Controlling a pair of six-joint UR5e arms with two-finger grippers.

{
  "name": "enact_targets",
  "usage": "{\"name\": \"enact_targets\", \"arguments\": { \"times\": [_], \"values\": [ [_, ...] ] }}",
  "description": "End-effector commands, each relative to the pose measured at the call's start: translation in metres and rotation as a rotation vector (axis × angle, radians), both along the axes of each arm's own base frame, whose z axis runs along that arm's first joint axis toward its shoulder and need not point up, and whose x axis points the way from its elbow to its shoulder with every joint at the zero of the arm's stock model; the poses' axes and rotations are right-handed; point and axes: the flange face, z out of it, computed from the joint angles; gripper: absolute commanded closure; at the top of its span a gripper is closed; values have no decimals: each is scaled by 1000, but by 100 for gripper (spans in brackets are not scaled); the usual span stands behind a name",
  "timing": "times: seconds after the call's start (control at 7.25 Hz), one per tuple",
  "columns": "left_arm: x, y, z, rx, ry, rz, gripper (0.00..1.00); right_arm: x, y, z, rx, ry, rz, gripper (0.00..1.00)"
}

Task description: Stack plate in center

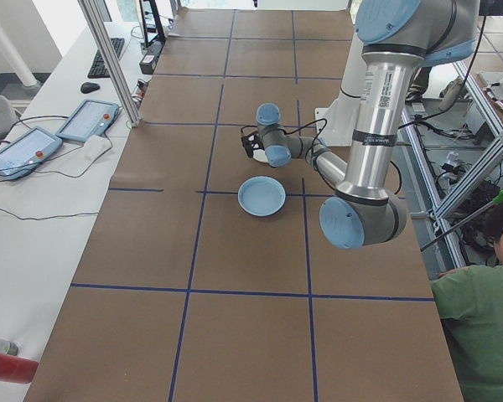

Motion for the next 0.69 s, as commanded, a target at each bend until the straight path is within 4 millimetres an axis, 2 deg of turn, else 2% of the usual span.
{"name": "enact_targets", "arguments": {
  "times": [0.0, 0.14, 0.28, 0.41, 0.55],
  "values": [
    [17, 8, 4, -10, -9, 24, 8, 0, 0, 0, 0, 0, 0, 0],
    [21, 11, 5, -12, -10, 33, 14, 0, 0, 0, 0, 0, 0, 0],
    [22, 12, 5, -11, -7, 37, 30, 0, 0, 0, 0, 0, 0, 0],
    [24, 13, 3, -2, -2, 53, 61, 0, 0, 0, 0, 0, 0, 0],
    [27, 13, 2, -1, 1, 56, 63, 0, 0, 0, 0, 0, 0, 0]
  ]
}}
